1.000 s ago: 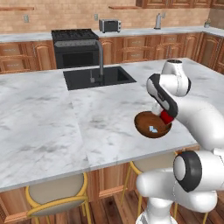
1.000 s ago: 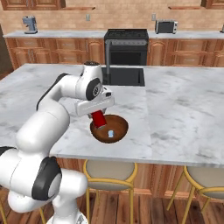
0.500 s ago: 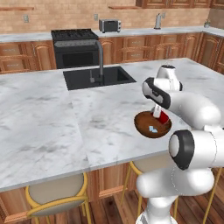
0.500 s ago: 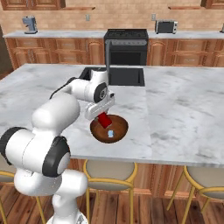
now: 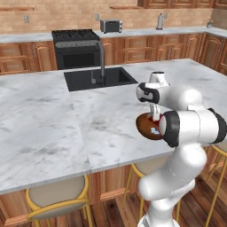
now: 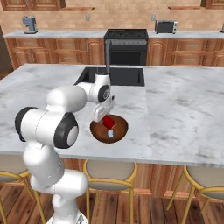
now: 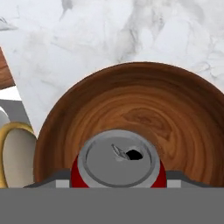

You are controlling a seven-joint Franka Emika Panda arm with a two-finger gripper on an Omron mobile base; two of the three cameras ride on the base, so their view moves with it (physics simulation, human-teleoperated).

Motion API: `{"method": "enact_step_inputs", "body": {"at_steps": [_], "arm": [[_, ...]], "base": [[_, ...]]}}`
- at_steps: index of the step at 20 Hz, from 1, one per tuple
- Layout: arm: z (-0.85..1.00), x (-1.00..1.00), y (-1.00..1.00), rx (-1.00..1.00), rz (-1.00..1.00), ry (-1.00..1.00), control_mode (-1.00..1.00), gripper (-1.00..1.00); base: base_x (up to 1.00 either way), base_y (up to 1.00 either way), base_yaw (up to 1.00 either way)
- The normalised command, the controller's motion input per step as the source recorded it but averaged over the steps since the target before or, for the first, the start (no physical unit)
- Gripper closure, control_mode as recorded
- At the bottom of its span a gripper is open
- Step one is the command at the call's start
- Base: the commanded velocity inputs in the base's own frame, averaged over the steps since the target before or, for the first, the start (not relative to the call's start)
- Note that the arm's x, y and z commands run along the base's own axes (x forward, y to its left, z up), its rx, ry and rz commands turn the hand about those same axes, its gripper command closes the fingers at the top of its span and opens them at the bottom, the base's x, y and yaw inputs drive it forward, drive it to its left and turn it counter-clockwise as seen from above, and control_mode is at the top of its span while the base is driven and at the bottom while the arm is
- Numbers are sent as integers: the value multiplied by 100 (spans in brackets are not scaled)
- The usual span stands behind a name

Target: Open the fridge, grab two sodas, and place both sodas inside the bowl with ice on the dining counter.

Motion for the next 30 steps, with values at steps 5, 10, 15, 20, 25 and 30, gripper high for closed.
{"method": "enact_step_inputs", "body": {"at_steps": [5,10,15,20,25,30], "arm": [[-39,28,-4,-5,13,7,-100,100],[-29,2,-6,-1,6,-1,-100,100],[-20,0,0,0,0,-2,-100,100],[-18,0,0,0,0,0,-100,100],[-12,8,0,0,1,0,-100,100],[-7,1,0,0,2,-4,-100,100]], "base": [[0,0,0],[0,0,0],[0,0,0],[0,0,0],[0,0,0],[0,0,0]]}}
